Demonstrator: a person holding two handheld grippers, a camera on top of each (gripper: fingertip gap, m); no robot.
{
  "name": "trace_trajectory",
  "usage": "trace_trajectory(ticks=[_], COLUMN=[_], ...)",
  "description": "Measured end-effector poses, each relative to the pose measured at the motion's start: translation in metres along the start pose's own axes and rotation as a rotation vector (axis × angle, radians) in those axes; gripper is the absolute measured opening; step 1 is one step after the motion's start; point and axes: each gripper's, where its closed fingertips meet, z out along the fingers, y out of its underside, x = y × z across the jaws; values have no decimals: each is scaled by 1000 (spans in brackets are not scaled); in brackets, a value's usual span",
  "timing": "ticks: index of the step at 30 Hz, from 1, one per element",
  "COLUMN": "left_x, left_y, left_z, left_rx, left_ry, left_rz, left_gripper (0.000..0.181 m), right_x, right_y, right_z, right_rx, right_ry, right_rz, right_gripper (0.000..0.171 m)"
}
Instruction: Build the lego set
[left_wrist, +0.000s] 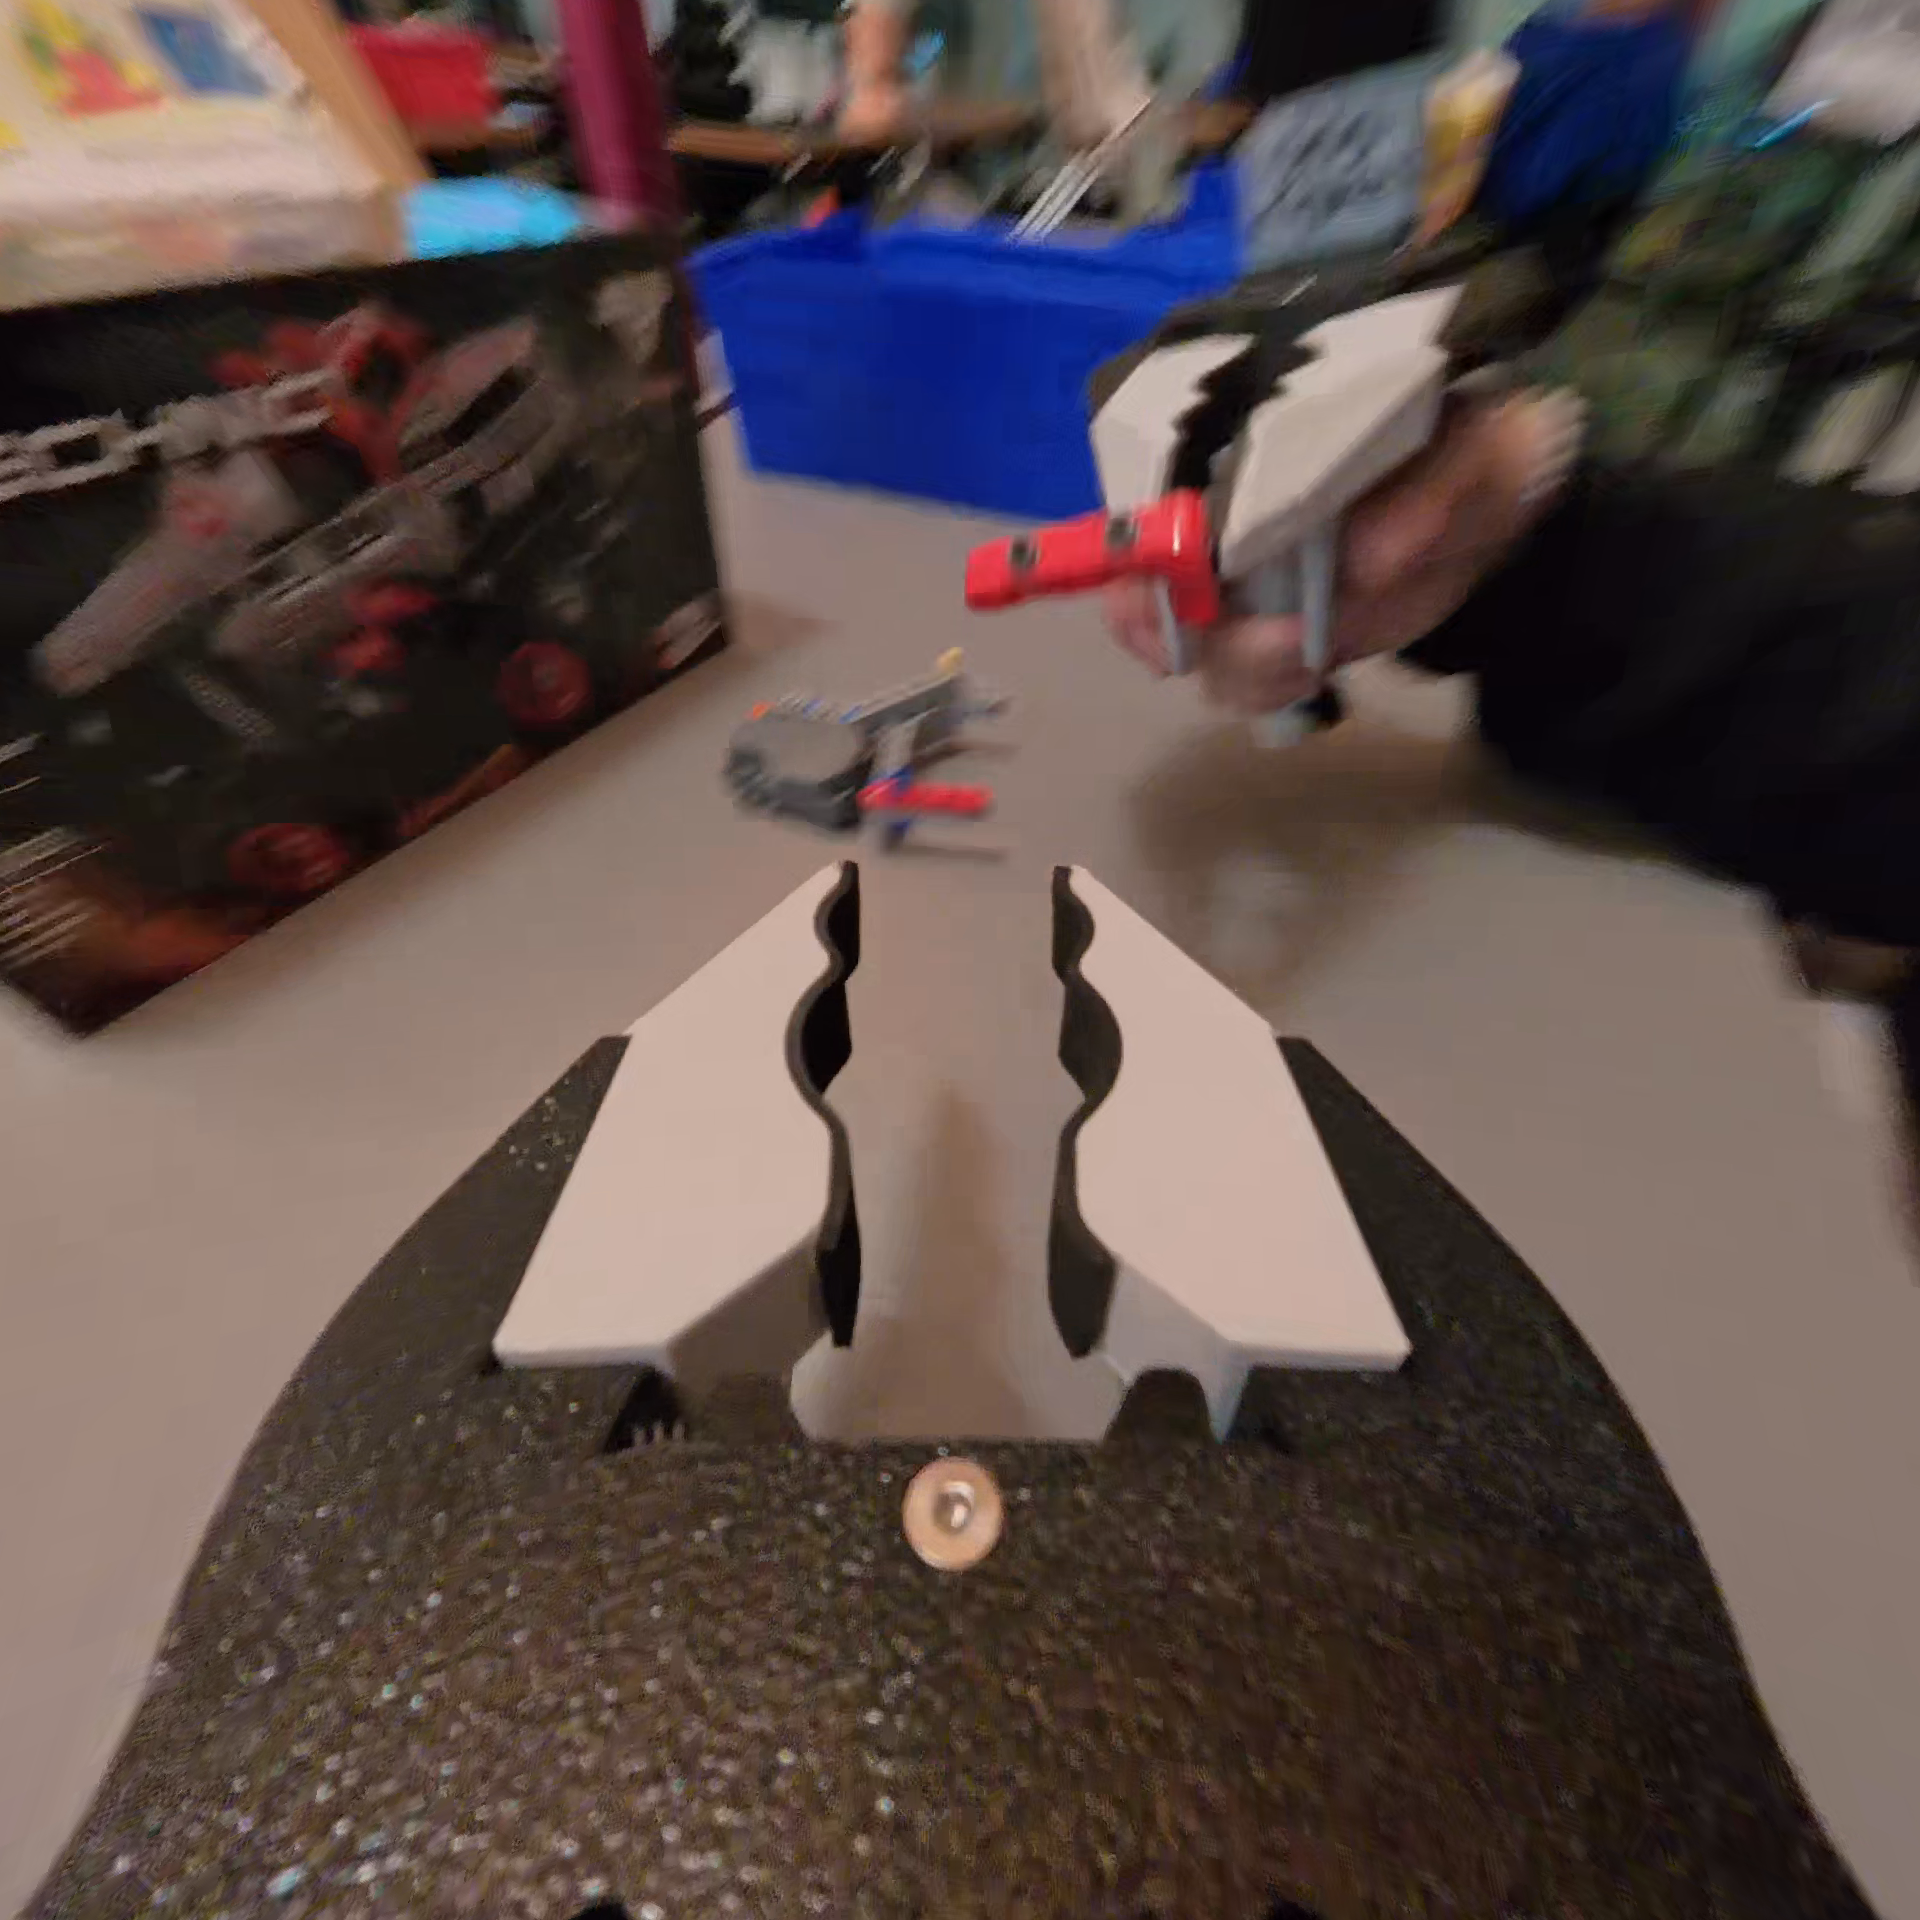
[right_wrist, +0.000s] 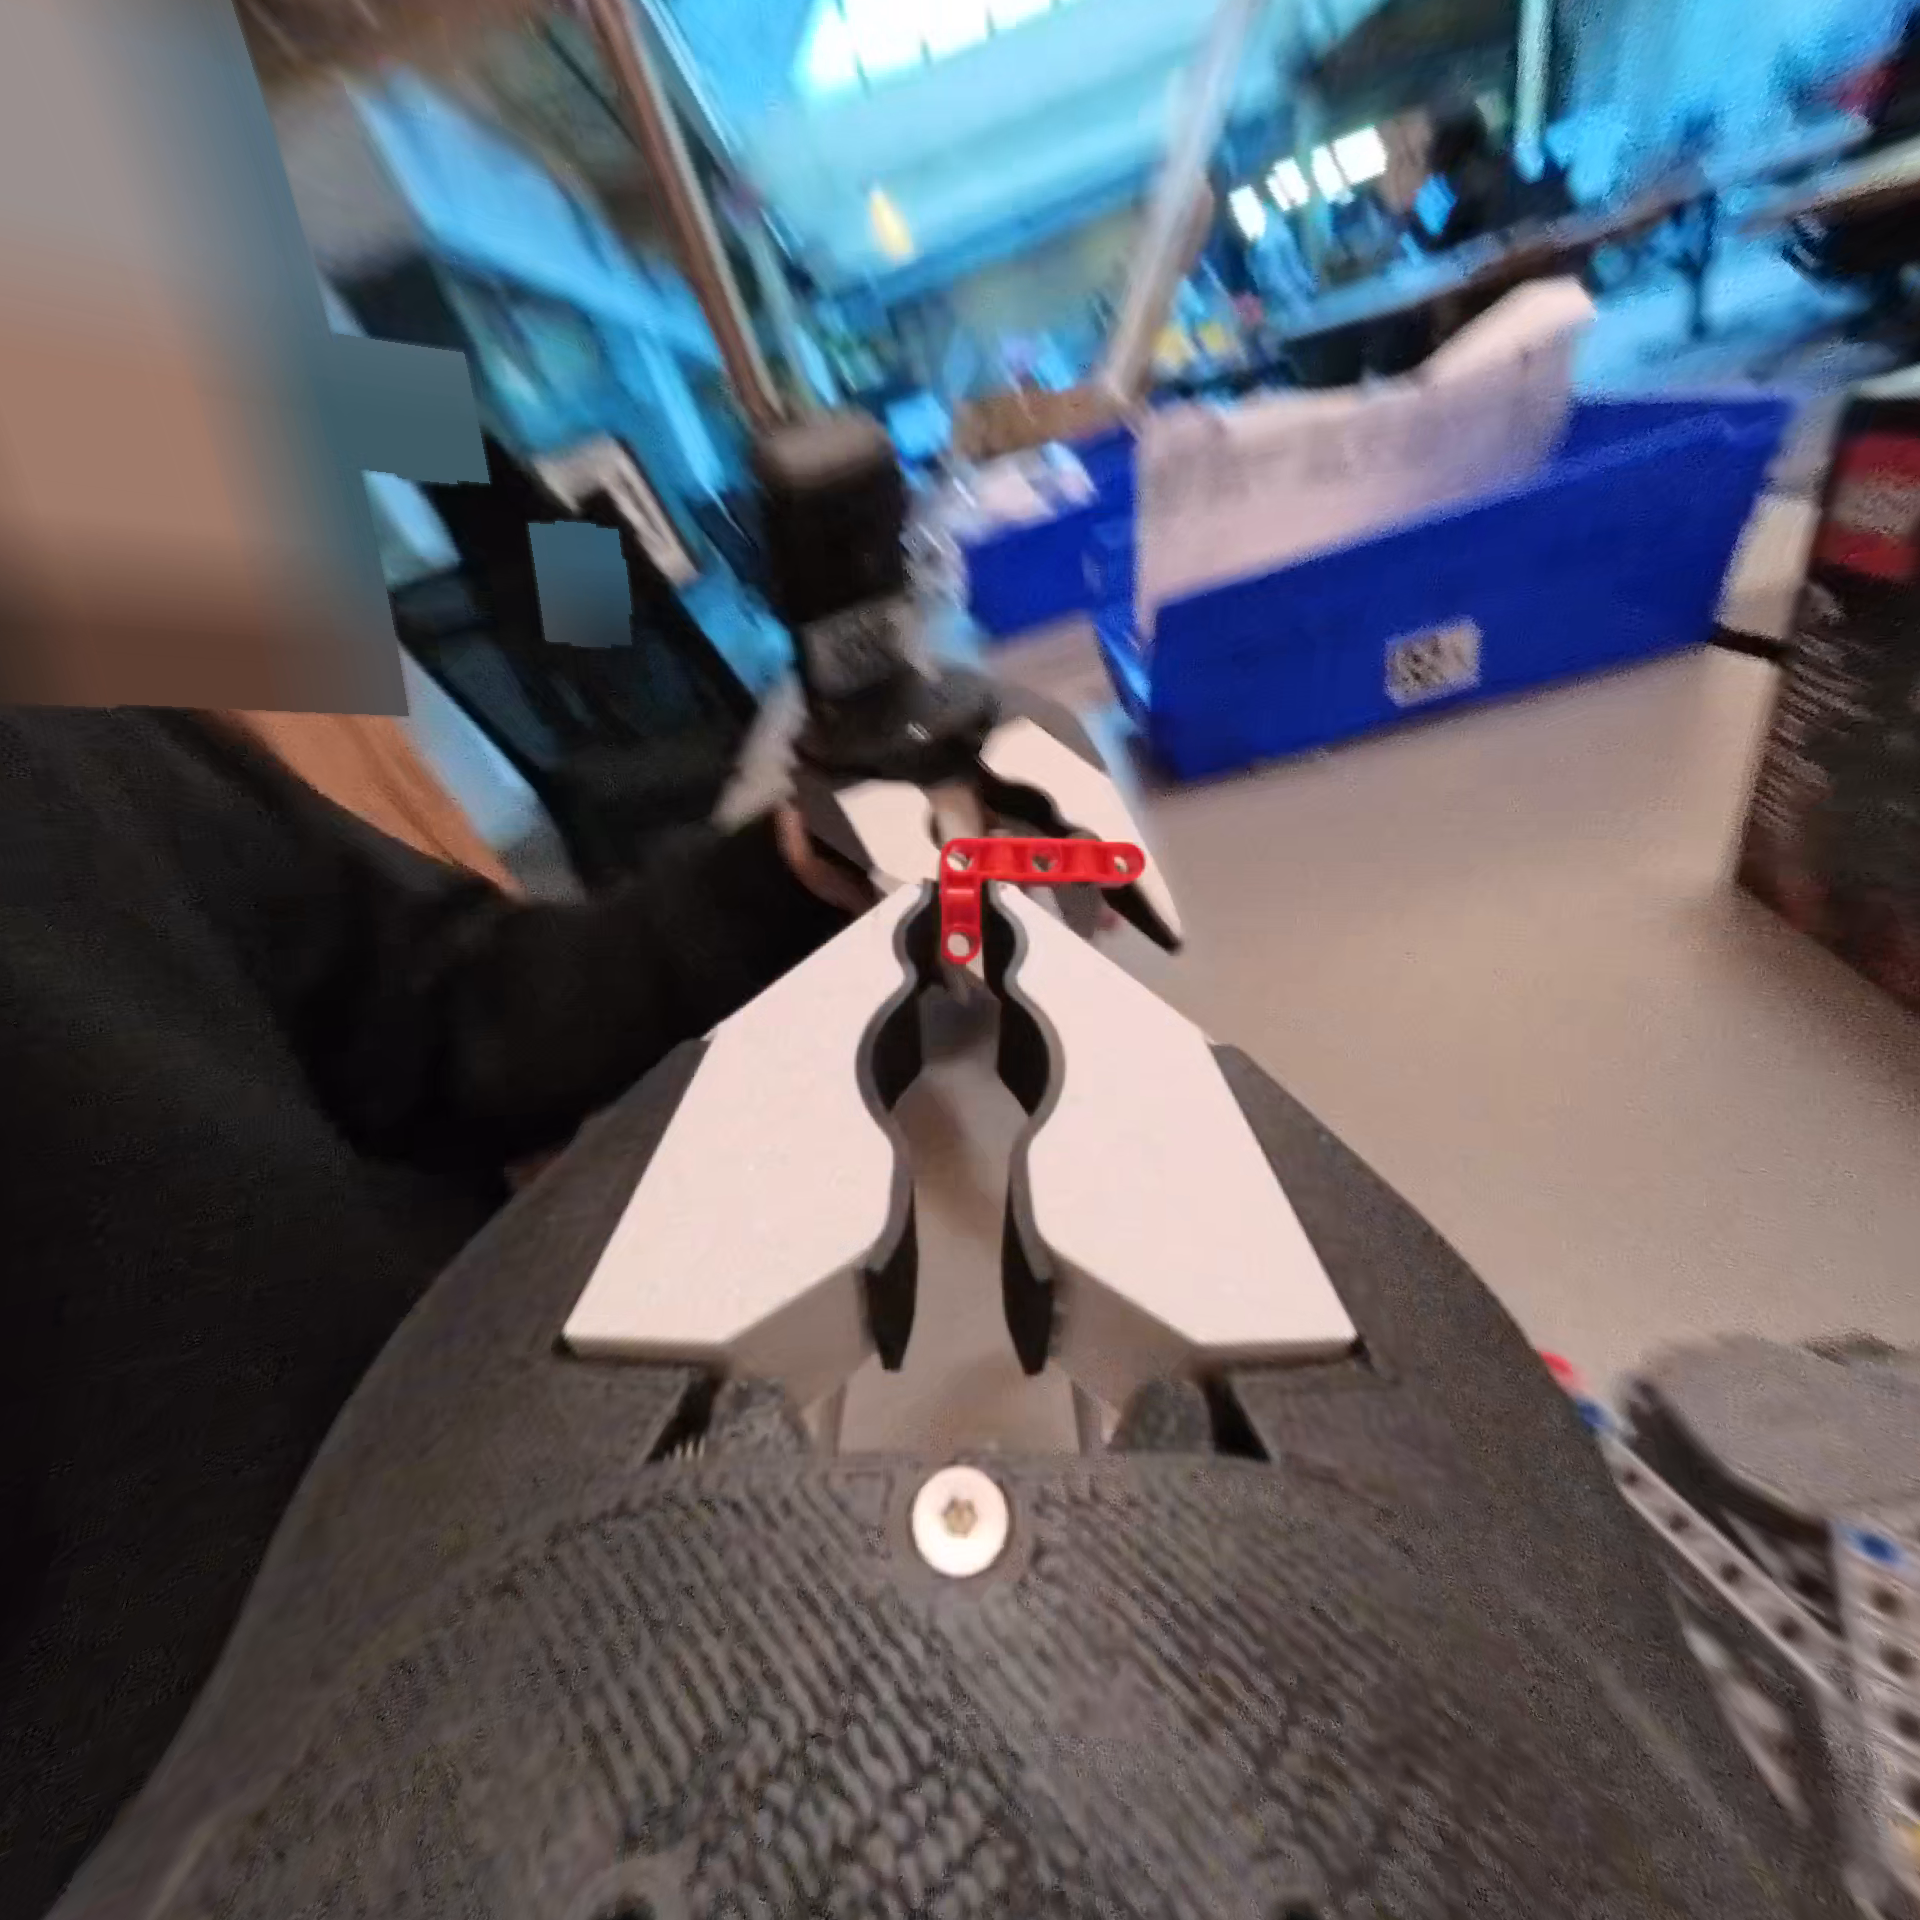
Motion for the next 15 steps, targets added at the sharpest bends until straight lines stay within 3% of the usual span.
trace_trajectory(ticks=[3,5,10,15], left_x=[39,54,85,89], left_y=[-40,-61,-86,-97], left_z=[-8,-8,-7,-13], left_rx=[226,337,458,549], left_ry=[248,349,577,659], left_rz=[-88,-175,-328,-416], left_gripper=[31,32,31,19], right_x=[-38,-54,-71,-73], right_y=[-37,-44,-44,-46], right_z=[-25,-30,-19,-16], right_rx=[331,451,551,589], right_ry=[-288,-417,-549,-587], right_rz=[169,241,372,439], right_gripper=[6,6,6,6])
